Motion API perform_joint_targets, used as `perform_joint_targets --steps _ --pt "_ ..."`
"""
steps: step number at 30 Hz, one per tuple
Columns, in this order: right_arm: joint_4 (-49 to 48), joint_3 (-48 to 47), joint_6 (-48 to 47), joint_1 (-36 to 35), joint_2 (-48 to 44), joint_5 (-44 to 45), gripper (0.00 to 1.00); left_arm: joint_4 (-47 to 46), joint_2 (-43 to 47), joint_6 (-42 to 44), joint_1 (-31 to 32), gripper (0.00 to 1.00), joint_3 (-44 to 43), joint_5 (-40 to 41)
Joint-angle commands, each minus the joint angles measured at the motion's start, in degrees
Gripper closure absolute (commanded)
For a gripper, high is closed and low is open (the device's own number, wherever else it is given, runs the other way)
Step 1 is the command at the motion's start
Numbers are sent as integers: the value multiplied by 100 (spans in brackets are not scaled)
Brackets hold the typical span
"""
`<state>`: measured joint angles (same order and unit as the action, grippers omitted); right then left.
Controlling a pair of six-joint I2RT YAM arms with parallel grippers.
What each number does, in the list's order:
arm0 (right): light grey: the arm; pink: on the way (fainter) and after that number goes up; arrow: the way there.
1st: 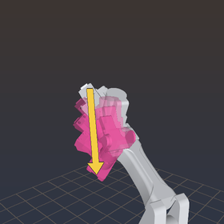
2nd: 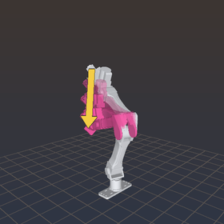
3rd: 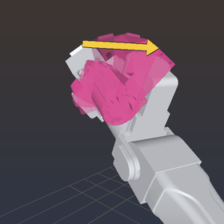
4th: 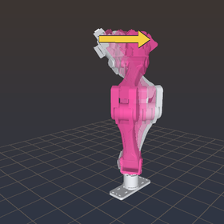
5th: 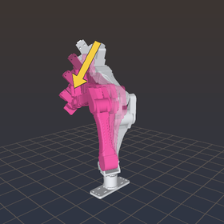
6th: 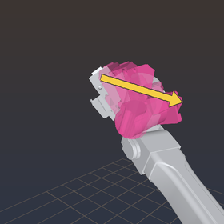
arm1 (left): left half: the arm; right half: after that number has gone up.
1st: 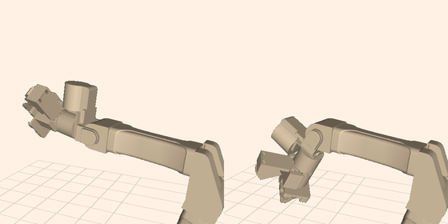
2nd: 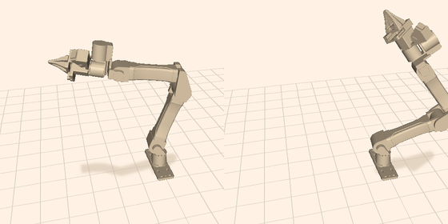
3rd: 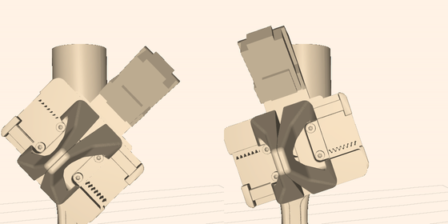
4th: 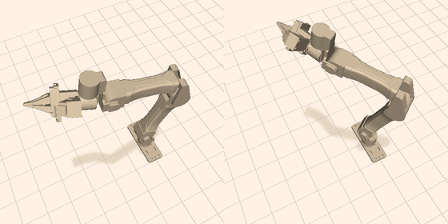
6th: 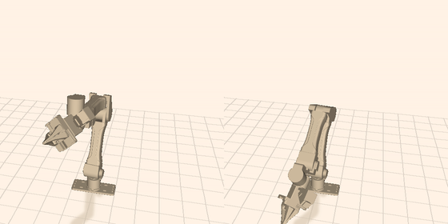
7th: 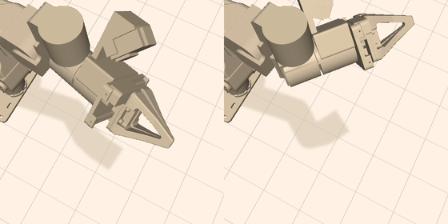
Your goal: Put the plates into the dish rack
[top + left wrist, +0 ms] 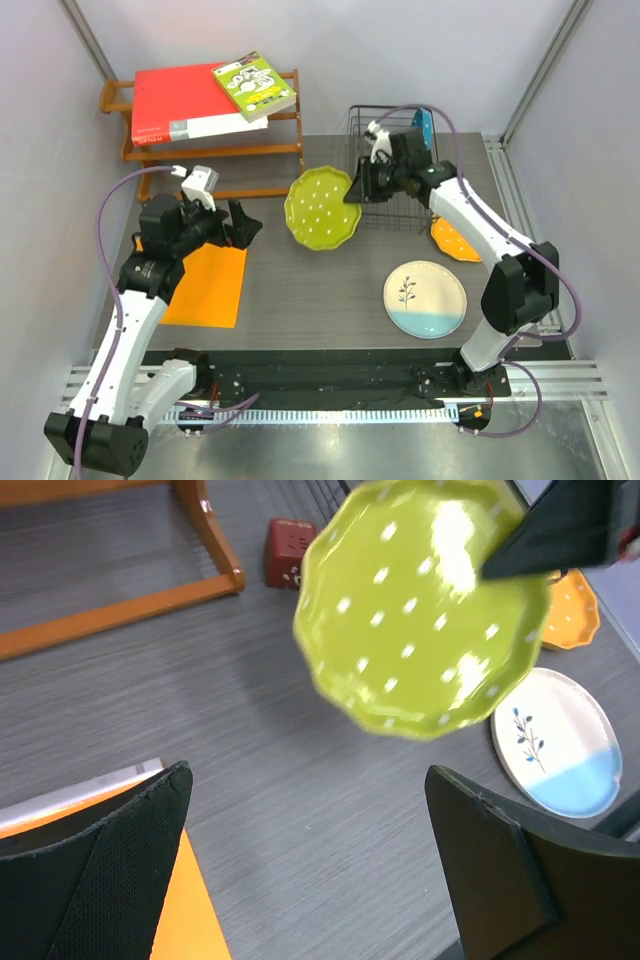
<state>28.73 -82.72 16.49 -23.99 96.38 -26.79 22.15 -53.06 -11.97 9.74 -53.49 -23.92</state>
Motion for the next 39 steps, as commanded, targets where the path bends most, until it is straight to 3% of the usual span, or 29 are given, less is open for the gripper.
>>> perform_joint_targets --steps 1,4,7,15,17,24,31,39 --pt "360 -1271 -673 315 -682 172 99 105 -125 248 -7 2 -47 476" --pt "590 -1878 -1007 710 -594 910 99 79 -205 177 -7 2 -56 555" --pt "494 -2537 -1323 782 -384 2455 99 44 -371 151 81 1 -100 721" --pt "-1105 -3259 -1614 510 293 6626 99 -202 -539 45 169 1 -56 652" --pt "-1640 -3286 -1947 386 469 7203 99 -238 -495 28 169 1 -30 652" --pt "-1792 -4181 -2238 307 1592 8197 99 -246 -399 54 178 1 137 678" --pt "-1766 -4954 -2607 298 2332 8365 99 -290 -346 54 178 1 278 696" --pt "-1301 -5035 -2520 272 2684 8374 99 -282 -346 89 169 1 375 731"
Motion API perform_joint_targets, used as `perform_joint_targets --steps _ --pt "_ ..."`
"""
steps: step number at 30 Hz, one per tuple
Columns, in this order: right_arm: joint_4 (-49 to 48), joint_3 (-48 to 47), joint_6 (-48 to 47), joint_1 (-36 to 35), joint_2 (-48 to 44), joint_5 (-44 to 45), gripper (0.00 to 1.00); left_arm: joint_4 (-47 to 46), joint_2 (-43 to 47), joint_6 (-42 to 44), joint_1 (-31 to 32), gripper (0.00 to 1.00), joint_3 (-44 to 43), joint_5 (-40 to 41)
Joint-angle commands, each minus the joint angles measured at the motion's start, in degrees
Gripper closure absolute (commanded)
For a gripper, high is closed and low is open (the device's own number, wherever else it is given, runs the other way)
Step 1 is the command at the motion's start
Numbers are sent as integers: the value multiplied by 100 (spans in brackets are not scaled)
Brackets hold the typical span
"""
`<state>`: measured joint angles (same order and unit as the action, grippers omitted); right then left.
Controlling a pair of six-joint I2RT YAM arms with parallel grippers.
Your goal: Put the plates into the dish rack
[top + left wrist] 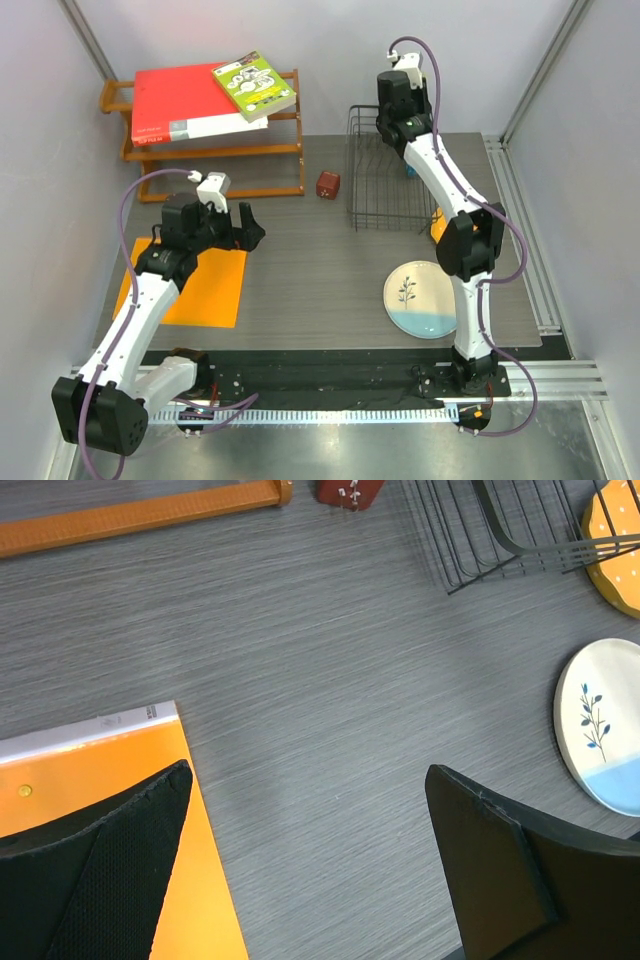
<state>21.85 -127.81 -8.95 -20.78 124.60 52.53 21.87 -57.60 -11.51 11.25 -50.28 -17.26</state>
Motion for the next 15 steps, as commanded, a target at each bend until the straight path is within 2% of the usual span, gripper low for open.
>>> perform_joint_targets --steps 1,15 --pt "-559 -526 68 -49 -76 433 99 -262 109 52 18 1 54 73" --pt "-41 -807 517 -14 618 389 99 -271 144 -18 27 1 256 91"
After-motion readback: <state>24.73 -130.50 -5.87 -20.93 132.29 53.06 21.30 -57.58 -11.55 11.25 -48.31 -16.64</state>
